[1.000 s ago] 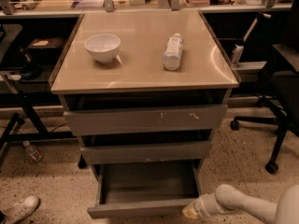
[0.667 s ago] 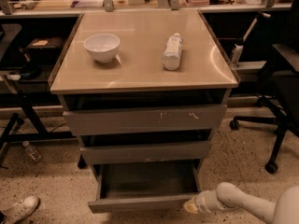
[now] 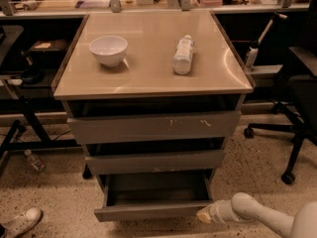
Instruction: Close bottom drawer
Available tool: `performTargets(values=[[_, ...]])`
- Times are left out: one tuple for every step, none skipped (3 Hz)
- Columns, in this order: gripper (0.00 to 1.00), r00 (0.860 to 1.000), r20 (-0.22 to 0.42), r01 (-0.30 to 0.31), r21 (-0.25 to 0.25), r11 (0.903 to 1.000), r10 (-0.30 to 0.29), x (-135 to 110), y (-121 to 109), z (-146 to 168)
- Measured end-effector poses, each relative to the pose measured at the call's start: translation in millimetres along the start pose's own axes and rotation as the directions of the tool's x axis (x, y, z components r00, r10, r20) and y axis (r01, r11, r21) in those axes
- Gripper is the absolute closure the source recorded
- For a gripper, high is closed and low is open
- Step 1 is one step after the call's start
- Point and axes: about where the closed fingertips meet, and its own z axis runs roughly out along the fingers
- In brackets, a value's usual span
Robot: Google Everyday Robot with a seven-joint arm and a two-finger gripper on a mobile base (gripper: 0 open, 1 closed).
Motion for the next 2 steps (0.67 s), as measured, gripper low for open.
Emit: performTargets(values=[[1.0,0.996,0.086,-0.013,0.034,0.9994,0.01,-23.5,-10.9,2.1],[1.0,0.996,0.09,-0.013,0.035,0.9993,0.01,-24.1,-10.6,2.2]])
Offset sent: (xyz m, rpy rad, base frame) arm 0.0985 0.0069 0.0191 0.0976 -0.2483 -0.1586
